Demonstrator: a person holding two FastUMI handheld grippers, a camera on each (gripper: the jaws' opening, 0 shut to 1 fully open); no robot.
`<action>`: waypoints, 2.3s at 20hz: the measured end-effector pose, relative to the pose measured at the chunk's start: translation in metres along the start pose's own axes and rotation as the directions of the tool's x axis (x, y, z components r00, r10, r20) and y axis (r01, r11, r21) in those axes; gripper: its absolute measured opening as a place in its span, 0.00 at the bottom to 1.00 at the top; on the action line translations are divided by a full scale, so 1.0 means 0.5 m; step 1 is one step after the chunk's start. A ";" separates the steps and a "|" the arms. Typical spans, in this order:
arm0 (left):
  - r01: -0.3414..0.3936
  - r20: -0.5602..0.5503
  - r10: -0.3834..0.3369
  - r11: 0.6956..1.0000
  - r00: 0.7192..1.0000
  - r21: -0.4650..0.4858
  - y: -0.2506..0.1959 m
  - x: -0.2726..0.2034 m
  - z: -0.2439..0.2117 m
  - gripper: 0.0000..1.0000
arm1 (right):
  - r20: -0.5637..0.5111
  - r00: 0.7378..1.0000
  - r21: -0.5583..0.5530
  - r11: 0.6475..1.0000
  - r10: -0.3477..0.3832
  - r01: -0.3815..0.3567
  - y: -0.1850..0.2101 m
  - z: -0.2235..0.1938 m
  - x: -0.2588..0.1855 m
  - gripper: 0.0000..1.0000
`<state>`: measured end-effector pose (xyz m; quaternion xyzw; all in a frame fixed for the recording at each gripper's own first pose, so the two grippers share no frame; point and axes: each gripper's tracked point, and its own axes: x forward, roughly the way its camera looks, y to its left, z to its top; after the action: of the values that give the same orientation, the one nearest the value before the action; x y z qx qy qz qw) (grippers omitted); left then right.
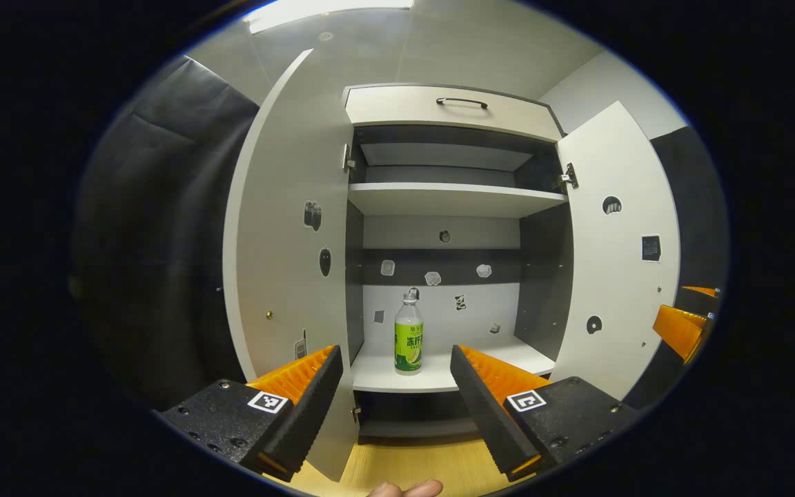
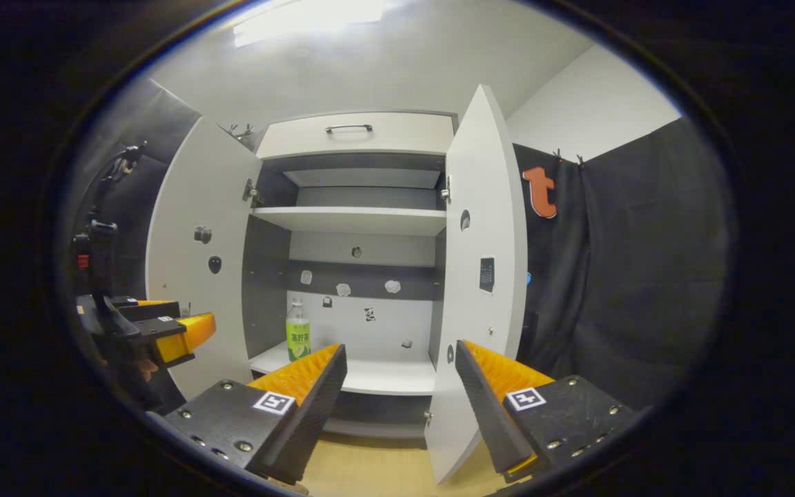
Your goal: Grasp the bottle in the cabinet with the left hand and place it on the coaster, then close the right door with the right hand and the left door with the left hand.
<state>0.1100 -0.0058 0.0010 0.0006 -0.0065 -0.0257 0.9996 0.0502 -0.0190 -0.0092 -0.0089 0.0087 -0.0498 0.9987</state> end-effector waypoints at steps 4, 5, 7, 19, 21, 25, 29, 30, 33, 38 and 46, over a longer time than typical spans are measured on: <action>0.017 0.024 -0.019 0.996 1.000 0.085 -0.012 0.050 -0.009 0.99 | 0.013 1.000 0.006 1.000 -0.006 0.006 -0.002 0.005 0.012 0.93; 0.017 0.025 -0.020 0.995 0.999 0.102 -0.017 0.063 -0.016 0.99 | 0.015 1.000 0.005 1.000 -0.007 0.007 -0.002 0.002 0.016 0.93; 0.025 0.019 -0.027 0.995 0.999 0.100 -0.025 0.093 -0.024 0.99 | 0.016 1.000 -0.006 1.000 -0.015 0.016 -0.007 0.002 0.025 0.93; 0.028 -0.002 -0.028 0.999 1.000 0.037 -0.041 0.351 -0.073 0.96 | 0.004 0.996 -0.036 0.996 -0.086 0.086 -0.060 -0.016 0.055 0.96; 0.006 -0.002 -0.006 0.999 1.000 0.036 -0.033 0.401 -0.092 0.96 | 0.003 0.996 -0.036 0.996 -0.088 0.088 -0.063 -0.020 0.055 0.94; 0.008 -0.043 -0.007 0.999 0.999 0.038 -0.031 0.483 -0.144 0.96 | -0.009 0.994 -0.057 0.993 -0.106 0.105 -0.077 -0.031 0.049 0.96; 0.007 -0.096 -0.004 1.000 0.995 0.030 -0.033 0.553 -0.192 0.96 | 0.014 0.992 -0.038 0.991 -0.129 0.130 -0.084 -0.019 0.036 0.96; 0.019 -0.110 -0.017 1.000 0.994 0.019 -0.039 0.569 -0.203 0.97 | 0.020 0.991 -0.033 0.990 -0.135 0.136 -0.085 -0.015 0.030 0.96; -0.012 -0.168 0.020 0.999 0.986 0.044 -0.024 0.602 -0.238 0.96 | 0.017 0.990 -0.046 0.989 -0.142 0.143 -0.086 -0.016 0.005 0.93; -0.049 -0.171 0.062 0.995 0.983 0.084 0.011 0.627 -0.241 0.81 | 0.009 0.988 -0.071 0.985 -0.156 0.156 -0.091 -0.018 -0.039 0.93; 0.006 -0.151 -0.011 1.000 0.989 -0.028 0.009 0.462 -0.167 0.81 | 0.007 0.993 -0.044 0.992 -0.121 0.121 -0.077 -0.007 -0.093 0.94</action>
<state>0.3417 -0.0132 -0.0795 -0.0111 0.0694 -0.0299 0.9971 0.0002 -0.0529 -0.0111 -0.0316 0.0071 -0.1098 0.9934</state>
